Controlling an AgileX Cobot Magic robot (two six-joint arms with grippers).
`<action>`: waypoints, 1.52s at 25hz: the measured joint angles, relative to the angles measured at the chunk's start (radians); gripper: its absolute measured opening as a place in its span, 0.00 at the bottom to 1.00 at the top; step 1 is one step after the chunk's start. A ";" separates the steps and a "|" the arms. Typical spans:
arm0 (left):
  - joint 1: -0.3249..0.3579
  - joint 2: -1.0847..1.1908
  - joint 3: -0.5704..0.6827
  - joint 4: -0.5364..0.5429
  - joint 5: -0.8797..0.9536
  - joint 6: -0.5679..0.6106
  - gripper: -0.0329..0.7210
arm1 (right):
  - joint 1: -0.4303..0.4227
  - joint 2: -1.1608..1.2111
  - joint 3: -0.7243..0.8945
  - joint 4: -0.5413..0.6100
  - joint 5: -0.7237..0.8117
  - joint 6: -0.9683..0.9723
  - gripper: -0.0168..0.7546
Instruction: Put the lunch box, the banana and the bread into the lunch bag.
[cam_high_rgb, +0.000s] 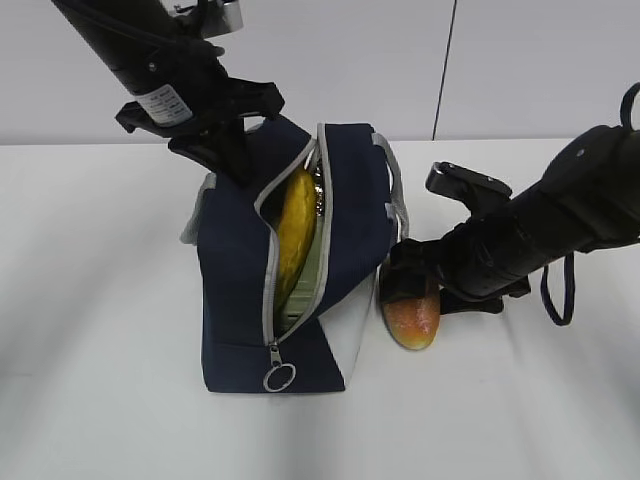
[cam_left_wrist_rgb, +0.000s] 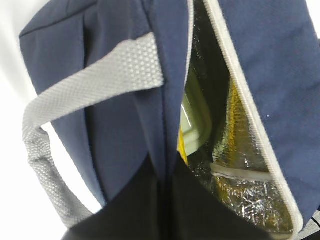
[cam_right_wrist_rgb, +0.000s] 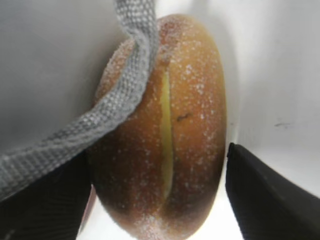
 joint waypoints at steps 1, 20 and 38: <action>0.000 0.000 0.000 0.000 0.000 0.000 0.04 | 0.000 0.002 0.000 0.002 0.000 0.000 0.77; 0.000 0.000 0.000 0.006 0.000 0.000 0.04 | -0.162 -0.124 -0.003 -0.188 0.053 0.000 0.63; 0.000 0.000 0.000 0.008 0.000 0.000 0.04 | -0.224 -0.337 -0.154 -0.160 0.136 0.004 0.62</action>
